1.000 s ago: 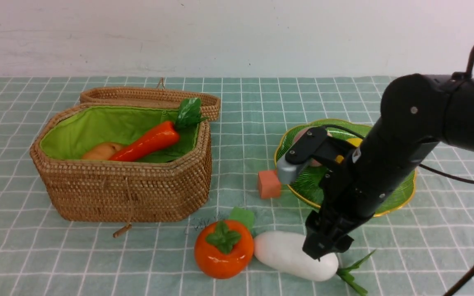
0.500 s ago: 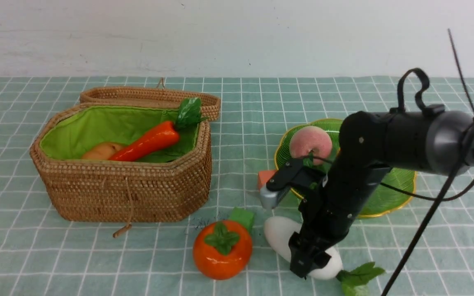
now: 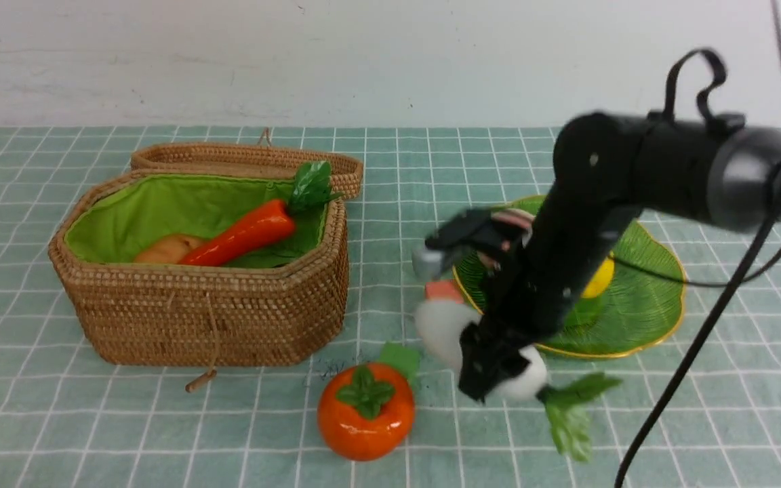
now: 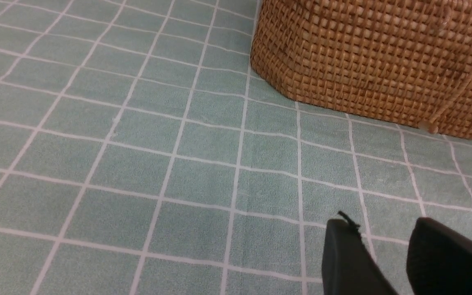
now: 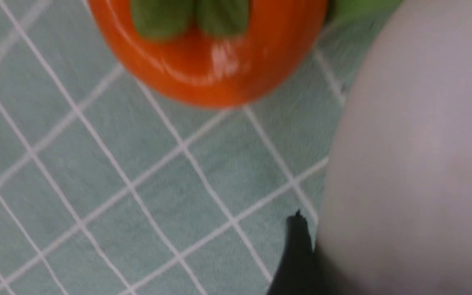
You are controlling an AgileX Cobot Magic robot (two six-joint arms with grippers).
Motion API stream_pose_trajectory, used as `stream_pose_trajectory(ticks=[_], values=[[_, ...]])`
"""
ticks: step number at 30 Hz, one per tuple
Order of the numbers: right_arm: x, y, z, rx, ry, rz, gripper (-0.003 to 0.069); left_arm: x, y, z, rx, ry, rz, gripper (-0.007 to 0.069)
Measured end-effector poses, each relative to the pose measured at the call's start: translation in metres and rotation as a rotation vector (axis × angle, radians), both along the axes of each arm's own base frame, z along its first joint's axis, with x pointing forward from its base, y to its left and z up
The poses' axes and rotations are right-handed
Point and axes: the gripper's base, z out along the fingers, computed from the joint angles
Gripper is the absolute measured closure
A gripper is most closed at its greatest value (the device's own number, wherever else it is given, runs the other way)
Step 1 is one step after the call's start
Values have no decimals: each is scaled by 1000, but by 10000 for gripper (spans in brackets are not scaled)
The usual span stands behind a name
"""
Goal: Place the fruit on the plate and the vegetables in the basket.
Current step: Take a daikon with your right arm and place it on the basket on the left.
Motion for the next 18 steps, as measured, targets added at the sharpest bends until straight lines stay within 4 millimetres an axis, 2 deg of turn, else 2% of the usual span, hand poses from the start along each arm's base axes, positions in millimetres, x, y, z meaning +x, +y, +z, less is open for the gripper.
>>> stream_pose_trajectory(ticks=[2,3,4,5,6,7,8,9,10,11,13,14,15,17,18], values=[[5,7,38,97,-71,-10,173,0,0,0,0,0,0,396],[9,15,76,211,-144,-15,173,0,0,0,0,0,0,396],[9,17,80,233,-146,-16,173,0,0,0,0,0,0,396],[10,27,118,369,-225,-9,173,0,0,0,0,0,0,394],[9,33,131,424,-257,-1,173,0,0,0,0,0,0,393],[10,33,131,423,-256,-1,173,0,0,0,0,0,0,393],[7,46,152,529,-309,26,173,0,0,0,0,0,0,391],[6,55,162,582,-338,40,173,0,0,0,0,0,0,389],[5,56,164,587,-353,48,173,0,0,0,0,0,0,389],[6,70,171,642,-390,71,173,0,0,0,0,0,0,387],[11,91,166,677,-426,88,173,0,0,0,0,0,0,387],[14,94,163,679,-430,85,173,0,0,0,0,0,0,387],[21,110,147,677,-433,88,173,0,0,0,0,0,0,387],[37,129,116,662,-446,55,173,0,0,0,0,0,0,387],[47,139,93,639,-456,30,173,0,0,0,0,0,0,387]])
